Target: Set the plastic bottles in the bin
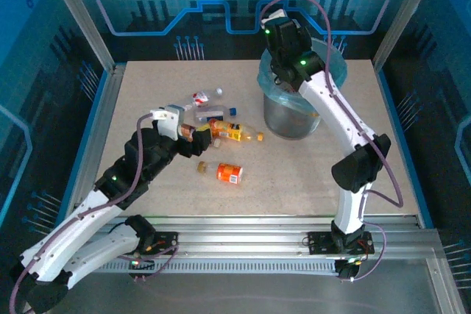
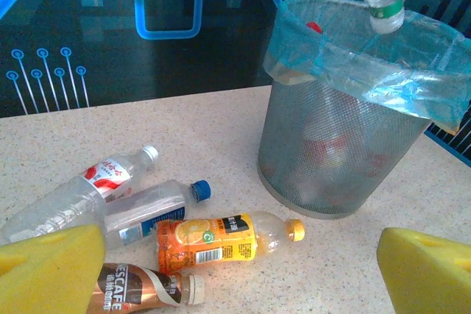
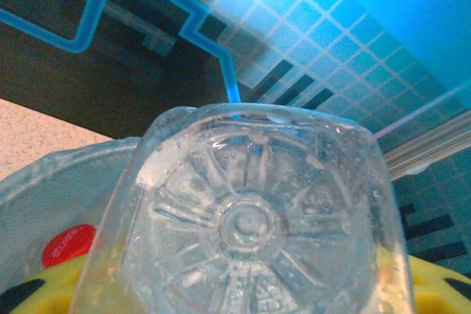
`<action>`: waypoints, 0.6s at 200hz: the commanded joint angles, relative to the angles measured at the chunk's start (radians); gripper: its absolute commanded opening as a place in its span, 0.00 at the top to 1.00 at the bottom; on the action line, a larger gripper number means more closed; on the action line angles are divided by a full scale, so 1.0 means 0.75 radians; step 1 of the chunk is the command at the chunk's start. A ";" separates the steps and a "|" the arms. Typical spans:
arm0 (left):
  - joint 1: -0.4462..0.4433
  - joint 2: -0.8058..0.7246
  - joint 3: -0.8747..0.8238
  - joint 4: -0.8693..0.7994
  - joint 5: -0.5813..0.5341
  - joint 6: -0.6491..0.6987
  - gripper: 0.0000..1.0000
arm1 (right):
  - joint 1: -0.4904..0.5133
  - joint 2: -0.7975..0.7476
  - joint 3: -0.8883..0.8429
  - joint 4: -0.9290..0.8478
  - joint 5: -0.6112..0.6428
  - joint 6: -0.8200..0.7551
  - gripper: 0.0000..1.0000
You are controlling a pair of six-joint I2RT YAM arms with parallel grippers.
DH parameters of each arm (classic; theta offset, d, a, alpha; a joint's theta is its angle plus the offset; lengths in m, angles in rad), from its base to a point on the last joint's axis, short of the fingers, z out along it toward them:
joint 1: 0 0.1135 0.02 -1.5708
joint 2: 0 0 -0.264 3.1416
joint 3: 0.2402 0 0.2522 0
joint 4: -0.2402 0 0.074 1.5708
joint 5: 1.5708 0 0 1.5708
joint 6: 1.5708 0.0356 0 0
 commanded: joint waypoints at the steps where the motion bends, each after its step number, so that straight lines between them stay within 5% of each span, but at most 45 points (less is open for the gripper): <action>1: -0.010 -0.039 -0.002 -0.014 -0.035 -0.005 0.04 | -0.042 0.072 0.052 -0.069 0.016 0.063 0.52; 54: -0.010 -0.065 -0.038 -0.025 -0.055 -0.009 0.04 | -0.127 0.142 0.057 -0.183 -0.007 0.187 0.47; 120: -0.010 -0.060 -0.032 -0.030 -0.060 -0.017 0.04 | -0.235 0.129 0.002 -0.262 -0.240 0.380 0.38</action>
